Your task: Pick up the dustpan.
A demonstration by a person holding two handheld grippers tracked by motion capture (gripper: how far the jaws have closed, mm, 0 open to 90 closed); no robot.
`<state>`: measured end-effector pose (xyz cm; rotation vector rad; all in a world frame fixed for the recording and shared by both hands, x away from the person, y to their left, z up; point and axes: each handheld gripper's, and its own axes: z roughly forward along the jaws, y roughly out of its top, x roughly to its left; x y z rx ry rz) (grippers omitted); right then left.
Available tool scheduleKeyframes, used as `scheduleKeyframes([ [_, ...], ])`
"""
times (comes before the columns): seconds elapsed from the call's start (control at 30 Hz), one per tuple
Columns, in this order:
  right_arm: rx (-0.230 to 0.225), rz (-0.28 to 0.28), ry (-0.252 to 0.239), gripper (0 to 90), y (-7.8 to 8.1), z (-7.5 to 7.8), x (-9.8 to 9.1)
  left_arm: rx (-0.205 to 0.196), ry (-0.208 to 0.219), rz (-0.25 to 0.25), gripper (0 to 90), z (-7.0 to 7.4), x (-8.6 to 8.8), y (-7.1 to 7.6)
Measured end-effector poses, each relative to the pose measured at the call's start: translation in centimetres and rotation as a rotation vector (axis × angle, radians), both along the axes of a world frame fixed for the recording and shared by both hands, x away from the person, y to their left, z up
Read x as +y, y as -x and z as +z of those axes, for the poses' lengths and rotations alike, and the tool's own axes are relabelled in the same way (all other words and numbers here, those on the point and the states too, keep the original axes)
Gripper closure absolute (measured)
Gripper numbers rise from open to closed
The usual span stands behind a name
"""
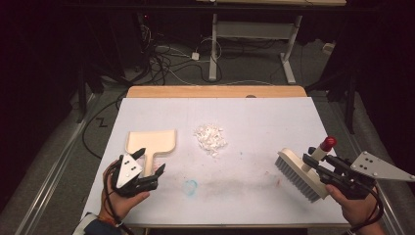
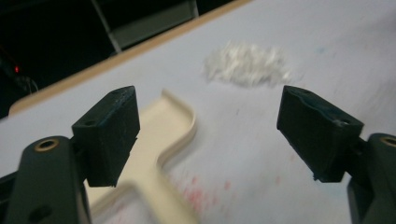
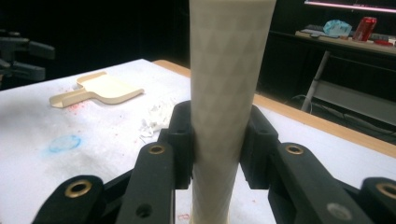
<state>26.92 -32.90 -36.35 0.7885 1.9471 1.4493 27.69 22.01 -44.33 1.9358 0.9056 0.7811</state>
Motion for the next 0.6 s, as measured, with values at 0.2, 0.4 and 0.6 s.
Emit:
scheduleKeyframes([
  [0.2, 0.003, -0.006, 0.003, 70.2, -0.3, -0.1, 0.1, 0.099, 0.043, 0.071, 21.0, -0.8, 1.2, 0.2],
  [0.4, 0.012, -0.018, 0.014, 70.2, -0.7, -0.4, 0.3, 0.351, 0.086, 0.175, 20.9, -1.8, 0.5, -0.4],
  [0.6, 0.02, -0.012, 0.037, 70.2, -0.8, -0.7, 0.5, 0.435, 0.069, 0.213, 21.6, -2.5, -0.9, -2.1],
])
